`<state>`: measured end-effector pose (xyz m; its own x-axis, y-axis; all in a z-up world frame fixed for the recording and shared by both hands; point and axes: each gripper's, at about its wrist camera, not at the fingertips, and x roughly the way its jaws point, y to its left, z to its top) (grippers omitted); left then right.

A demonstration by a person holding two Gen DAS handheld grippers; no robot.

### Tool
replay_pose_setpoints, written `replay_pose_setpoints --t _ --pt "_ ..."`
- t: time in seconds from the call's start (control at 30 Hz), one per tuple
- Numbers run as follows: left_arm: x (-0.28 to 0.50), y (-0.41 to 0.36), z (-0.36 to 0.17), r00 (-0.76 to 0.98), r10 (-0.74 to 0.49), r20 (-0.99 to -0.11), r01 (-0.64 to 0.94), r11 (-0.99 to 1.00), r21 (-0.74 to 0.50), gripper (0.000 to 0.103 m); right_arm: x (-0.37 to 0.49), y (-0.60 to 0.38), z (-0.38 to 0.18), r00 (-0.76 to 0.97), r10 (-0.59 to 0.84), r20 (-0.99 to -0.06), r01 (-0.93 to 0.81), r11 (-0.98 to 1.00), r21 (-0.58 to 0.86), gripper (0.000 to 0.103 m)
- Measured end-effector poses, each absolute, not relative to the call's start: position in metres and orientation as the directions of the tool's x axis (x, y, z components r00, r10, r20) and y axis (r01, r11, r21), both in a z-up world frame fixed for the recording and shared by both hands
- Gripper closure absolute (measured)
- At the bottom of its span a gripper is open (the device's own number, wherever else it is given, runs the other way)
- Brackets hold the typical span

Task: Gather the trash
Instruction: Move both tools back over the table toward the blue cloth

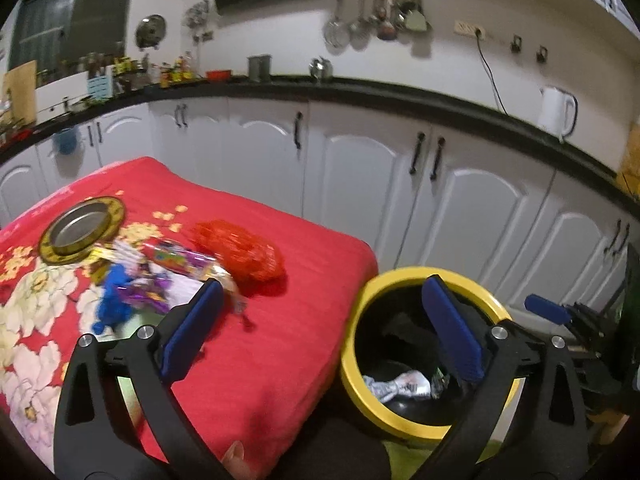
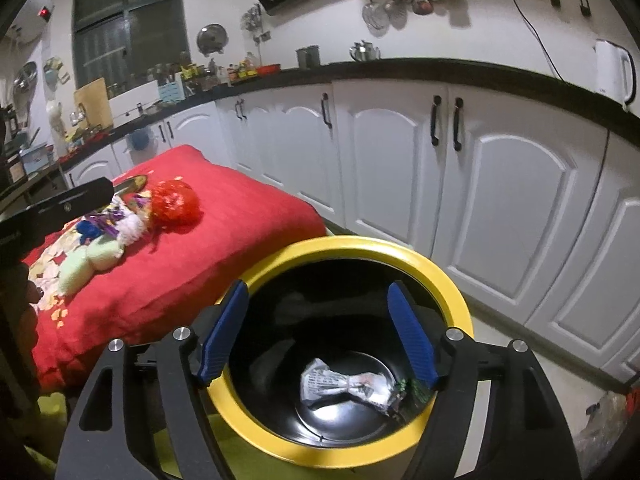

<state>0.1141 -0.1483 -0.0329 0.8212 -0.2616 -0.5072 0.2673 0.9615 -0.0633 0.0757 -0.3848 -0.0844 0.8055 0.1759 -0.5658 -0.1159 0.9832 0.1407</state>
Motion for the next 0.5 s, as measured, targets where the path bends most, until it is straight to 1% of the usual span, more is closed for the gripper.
replay_pose_setpoints --t 0.23,0.5 --pt "0.109 -0.111 -0.019 0.862 -0.222 -0.456 0.196 0.975 -0.102 0.011 0.078 -0.355 -0.067 0.808 0.239 -0.538 -0.199 0.971 0.133 0.031" --pt "0.108 -0.072 -0.015 0.886 -0.164 -0.435 0.122 0.985 -0.123 0.011 0.084 -0.314 -0.053 0.788 0.323 -0.524 -0.299 0.945 0.132 0.030"
